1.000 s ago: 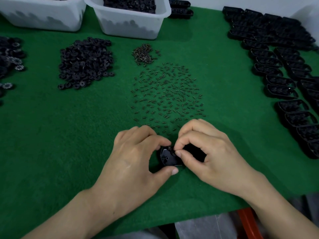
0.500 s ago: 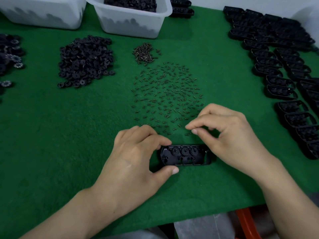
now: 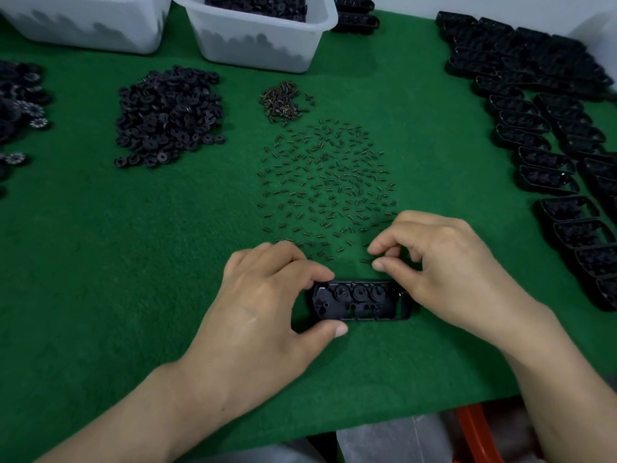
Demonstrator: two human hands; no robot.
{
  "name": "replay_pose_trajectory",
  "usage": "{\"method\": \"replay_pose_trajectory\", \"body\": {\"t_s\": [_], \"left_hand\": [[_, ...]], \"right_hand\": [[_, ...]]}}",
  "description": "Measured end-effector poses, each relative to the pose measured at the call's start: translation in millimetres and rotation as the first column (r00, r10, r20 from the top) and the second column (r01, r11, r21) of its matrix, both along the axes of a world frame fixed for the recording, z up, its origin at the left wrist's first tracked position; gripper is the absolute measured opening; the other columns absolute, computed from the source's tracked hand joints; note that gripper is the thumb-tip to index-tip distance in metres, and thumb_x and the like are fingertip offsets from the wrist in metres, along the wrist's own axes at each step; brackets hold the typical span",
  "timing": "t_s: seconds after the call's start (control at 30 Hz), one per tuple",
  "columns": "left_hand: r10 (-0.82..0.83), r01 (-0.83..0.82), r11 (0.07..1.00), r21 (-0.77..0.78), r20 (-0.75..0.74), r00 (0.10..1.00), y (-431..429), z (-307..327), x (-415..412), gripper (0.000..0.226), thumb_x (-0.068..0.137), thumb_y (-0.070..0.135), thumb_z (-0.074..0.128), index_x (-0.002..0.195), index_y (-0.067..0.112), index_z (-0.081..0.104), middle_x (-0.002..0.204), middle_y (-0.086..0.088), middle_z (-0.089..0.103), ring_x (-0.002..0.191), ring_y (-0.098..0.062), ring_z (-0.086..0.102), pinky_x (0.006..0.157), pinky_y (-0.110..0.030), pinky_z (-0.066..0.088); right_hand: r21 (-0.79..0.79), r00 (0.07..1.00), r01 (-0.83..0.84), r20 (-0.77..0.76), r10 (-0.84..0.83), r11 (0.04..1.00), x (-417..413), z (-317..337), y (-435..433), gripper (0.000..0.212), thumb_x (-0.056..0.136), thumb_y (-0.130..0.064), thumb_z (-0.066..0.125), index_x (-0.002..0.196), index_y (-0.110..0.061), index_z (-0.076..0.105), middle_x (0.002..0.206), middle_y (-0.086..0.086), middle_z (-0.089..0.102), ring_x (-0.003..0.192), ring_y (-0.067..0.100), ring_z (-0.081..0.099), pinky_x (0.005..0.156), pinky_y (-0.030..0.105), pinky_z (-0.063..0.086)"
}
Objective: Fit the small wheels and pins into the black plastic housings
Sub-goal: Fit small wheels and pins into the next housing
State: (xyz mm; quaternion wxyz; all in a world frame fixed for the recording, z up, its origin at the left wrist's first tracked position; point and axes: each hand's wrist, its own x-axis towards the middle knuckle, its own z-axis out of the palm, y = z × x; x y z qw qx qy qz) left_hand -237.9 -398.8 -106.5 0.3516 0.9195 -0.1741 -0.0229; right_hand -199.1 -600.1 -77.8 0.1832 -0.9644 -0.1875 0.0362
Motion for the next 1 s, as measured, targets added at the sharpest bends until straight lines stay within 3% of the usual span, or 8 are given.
{"method": "replay_pose_trajectory", "body": {"t_s": [0.17, 0.4, 0.53, 0.6, 0.67, 0.73, 0.9, 1.0], "left_hand": [[0.004, -0.004, 1.000, -0.001, 0.009, 1.000, -0.1, -0.3, -0.2, 0.043, 0.063, 0.052, 0.064, 0.098, 0.027, 0.065, 0.084, 0.016, 0.051, 0.084, -0.004, 0.048, 0.084, -0.018, 0.030], [0.009, -0.009, 1.000, -0.004, 0.016, 1.000, 0.0, -0.1, 0.1, 0.042, 0.064, 0.052, 0.063, 0.097, 0.027, 0.065, 0.083, 0.016, 0.050, 0.083, -0.002, 0.043, 0.086, -0.019, 0.029], [0.009, -0.009, 1.000, 0.005, 0.015, 1.000, -0.4, 0.5, -0.2, 0.042, 0.064, 0.052, 0.064, 0.097, 0.026, 0.065, 0.083, 0.016, 0.051, 0.082, -0.003, 0.046, 0.083, -0.020, 0.030], [0.006, -0.007, 1.000, 0.007, 0.019, 1.000, -0.3, 0.2, -0.3, 0.042, 0.064, 0.053, 0.063, 0.097, 0.027, 0.065, 0.083, 0.016, 0.051, 0.082, -0.002, 0.045, 0.083, -0.019, 0.031], [0.006, -0.006, 1.000, 0.003, 0.020, 1.000, -0.3, -0.1, -0.4, 0.043, 0.064, 0.053, 0.063, 0.098, 0.027, 0.065, 0.083, 0.016, 0.050, 0.083, -0.001, 0.043, 0.085, -0.019, 0.032], [0.007, -0.007, 1.000, 0.004, 0.023, 1.000, 0.0, -0.4, -0.4, 0.043, 0.064, 0.053, 0.063, 0.098, 0.027, 0.065, 0.083, 0.016, 0.050, 0.083, -0.002, 0.045, 0.086, -0.020, 0.034], [0.001, -0.001, 1.000, 0.000, 0.026, 1.000, 0.4, -1.0, 0.0, 0.041, 0.065, 0.055, 0.061, 0.096, 0.029, 0.065, 0.083, 0.018, 0.050, 0.083, 0.000, 0.043, 0.086, -0.019, 0.033], [-0.001, 0.001, 1.000, 0.002, 0.029, 1.000, 0.0, -1.1, 0.0, 0.041, 0.065, 0.057, 0.060, 0.096, 0.029, 0.065, 0.083, 0.018, 0.049, 0.083, 0.000, 0.042, 0.087, -0.018, 0.032]], "right_hand": [[0.011, 1.000, 0.031, 0.006, -0.031, 0.999, -1.8, 0.2, 0.5, 0.010, 0.074, -0.014, 0.075, 0.082, -0.017, 0.071, 0.072, -0.014, 0.053, 0.059, -0.008, 0.042, 0.060, 0.011, 0.027], [0.067, 1.000, 0.023, 0.005, -0.023, 0.998, -1.8, 1.9, 3.3, 0.006, 0.077, -0.015, 0.073, 0.082, -0.018, 0.073, 0.076, -0.010, 0.059, 0.067, 0.000, 0.051, 0.064, 0.025, 0.041], [-0.002, 1.000, -0.031, -0.001, 0.031, 1.000, 2.1, 2.1, 13.2, 0.001, 0.078, -0.018, 0.070, 0.078, -0.018, 0.071, 0.077, -0.006, 0.060, 0.072, 0.014, 0.057, 0.068, 0.035, 0.049], [-0.034, 0.999, -0.051, 0.011, 0.051, 0.998, 3.2, 1.3, 13.3, 0.004, 0.079, -0.018, 0.067, 0.076, -0.018, 0.068, 0.075, -0.007, 0.058, 0.071, 0.010, 0.055, 0.068, 0.035, 0.048], [0.072, 0.998, -0.046, 0.035, 0.044, 0.996, 1.1, 2.6, 10.9, 0.006, 0.078, -0.016, 0.068, 0.072, -0.018, 0.067, 0.072, -0.010, 0.056, 0.065, 0.002, 0.049, 0.064, 0.022, 0.042], [0.228, 0.998, -0.056, 0.029, 0.051, 0.972, -5.2, 4.3, 10.0, 0.006, 0.077, -0.016, 0.067, 0.071, -0.018, 0.067, 0.070, -0.011, 0.056, 0.064, 0.003, 0.049, 0.061, 0.012, 0.036], [0.314, 0.991, -0.125, 0.002, 0.131, 0.941, -19.2, -5.7, 11.6, 0.003, 0.076, -0.016, 0.068, 0.076, -0.015, 0.072, 0.075, -0.003, 0.056, 0.073, 0.014, 0.055, 0.066, 0.028, 0.045], [0.319, 0.994, -0.109, 0.030, 0.105, 0.941, -22.1, -9.5, 8.4, 0.004, 0.077, -0.017, 0.068, 0.077, -0.016, 0.072, 0.076, -0.004, 0.056, 0.074, 0.014, 0.054, 0.066, 0.026, 0.044]]}}
